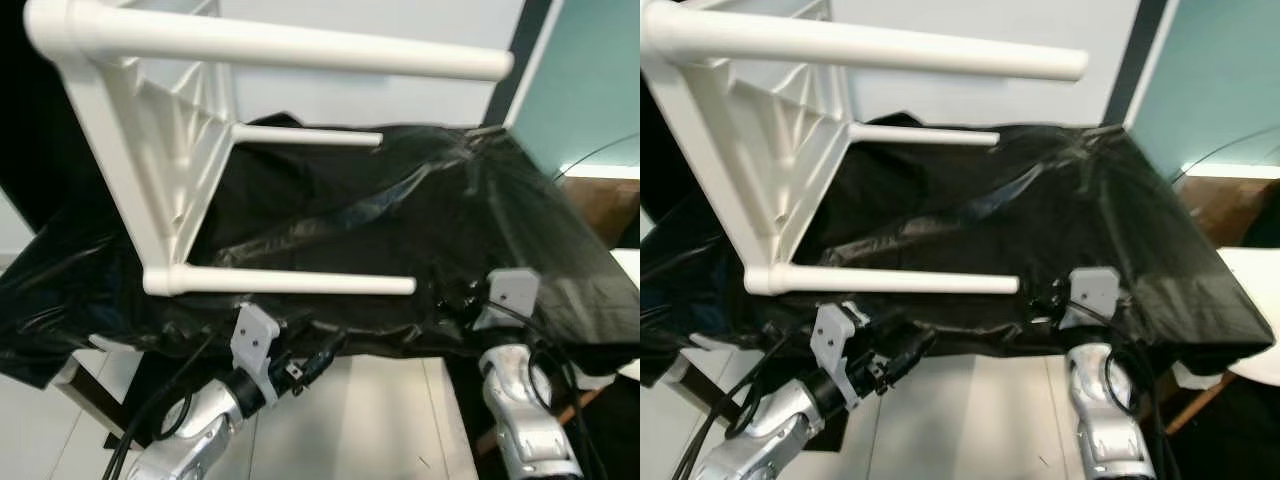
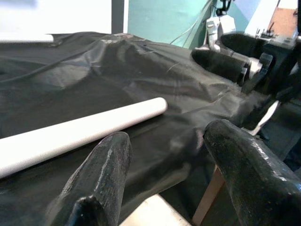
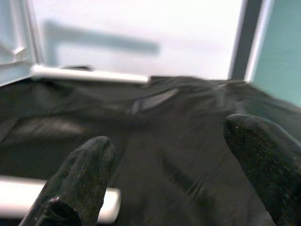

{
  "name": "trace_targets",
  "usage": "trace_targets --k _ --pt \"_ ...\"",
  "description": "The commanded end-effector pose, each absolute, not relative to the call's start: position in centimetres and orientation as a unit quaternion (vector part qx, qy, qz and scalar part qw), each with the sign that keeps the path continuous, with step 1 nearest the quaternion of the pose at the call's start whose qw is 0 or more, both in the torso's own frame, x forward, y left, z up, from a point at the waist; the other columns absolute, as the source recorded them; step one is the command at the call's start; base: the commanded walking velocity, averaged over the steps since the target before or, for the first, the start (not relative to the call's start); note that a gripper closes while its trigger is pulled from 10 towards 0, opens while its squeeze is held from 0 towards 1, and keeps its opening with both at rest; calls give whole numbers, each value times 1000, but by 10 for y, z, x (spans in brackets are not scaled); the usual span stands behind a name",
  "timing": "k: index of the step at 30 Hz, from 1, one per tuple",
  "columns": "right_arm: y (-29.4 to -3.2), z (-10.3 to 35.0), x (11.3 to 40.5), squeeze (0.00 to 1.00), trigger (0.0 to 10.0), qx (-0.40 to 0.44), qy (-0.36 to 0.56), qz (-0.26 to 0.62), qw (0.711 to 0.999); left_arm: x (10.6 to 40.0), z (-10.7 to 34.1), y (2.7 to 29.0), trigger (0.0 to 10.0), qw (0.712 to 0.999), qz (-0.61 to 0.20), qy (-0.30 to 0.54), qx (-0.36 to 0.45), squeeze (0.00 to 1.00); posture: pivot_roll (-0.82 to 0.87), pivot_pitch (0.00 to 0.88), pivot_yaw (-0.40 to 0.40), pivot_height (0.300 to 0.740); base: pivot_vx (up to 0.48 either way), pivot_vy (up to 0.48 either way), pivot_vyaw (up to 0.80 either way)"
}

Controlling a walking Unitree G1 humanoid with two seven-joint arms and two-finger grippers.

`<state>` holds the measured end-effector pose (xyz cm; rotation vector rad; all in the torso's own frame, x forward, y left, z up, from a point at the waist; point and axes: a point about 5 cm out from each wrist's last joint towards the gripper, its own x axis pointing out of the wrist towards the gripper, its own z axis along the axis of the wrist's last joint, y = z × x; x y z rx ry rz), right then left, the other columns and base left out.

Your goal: Building children table

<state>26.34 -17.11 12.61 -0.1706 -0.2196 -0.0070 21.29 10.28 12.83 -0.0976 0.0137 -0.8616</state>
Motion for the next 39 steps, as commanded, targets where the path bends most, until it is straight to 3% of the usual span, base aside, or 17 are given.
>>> trace_targets --k 1,20,39 --pt "-170 127 264 0 10000 -82 -110 0 991 213 129 104 10000 905 -422 5 -45 0 6 0 -20 740 0 0 0" --pt "-169 127 262 0 10000 -81 -109 -1 991 213 127 105 10000 906 -419 14 -54 0 8 0 -19 740 0 0 0" --pt "-169 126 263 0 10000 -78 -108 -5 991 214 127 105 10000 906 -418 17 -57 0 7 0 -12 740 0 381 0"
